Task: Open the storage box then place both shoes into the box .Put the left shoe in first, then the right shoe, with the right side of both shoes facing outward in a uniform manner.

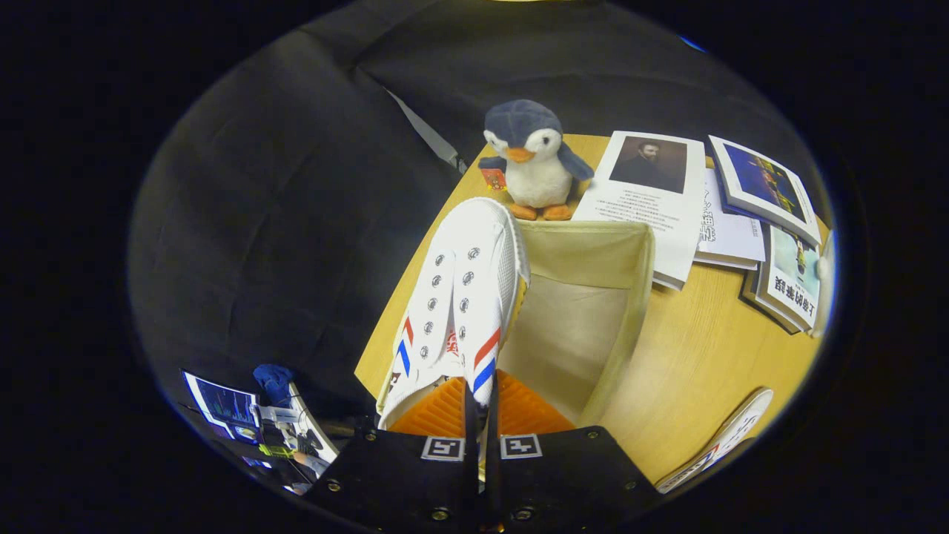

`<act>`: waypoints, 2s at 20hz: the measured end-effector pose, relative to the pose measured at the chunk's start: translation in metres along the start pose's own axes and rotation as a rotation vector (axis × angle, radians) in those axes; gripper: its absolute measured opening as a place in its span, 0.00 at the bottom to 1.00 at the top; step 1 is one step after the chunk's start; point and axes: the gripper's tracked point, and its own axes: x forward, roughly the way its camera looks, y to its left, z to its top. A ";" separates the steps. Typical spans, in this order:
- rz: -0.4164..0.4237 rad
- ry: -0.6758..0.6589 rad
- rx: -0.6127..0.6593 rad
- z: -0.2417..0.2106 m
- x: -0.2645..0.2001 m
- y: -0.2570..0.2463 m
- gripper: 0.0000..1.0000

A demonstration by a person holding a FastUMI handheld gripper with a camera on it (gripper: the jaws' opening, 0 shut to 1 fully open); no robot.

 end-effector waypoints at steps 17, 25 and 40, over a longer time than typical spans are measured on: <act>-0.020 -0.175 0.043 0.009 -0.087 -0.040 0.97; -0.093 -0.260 0.137 -0.024 -0.146 -0.113 0.97; -0.316 -0.165 0.402 -0.181 -0.160 -0.272 0.98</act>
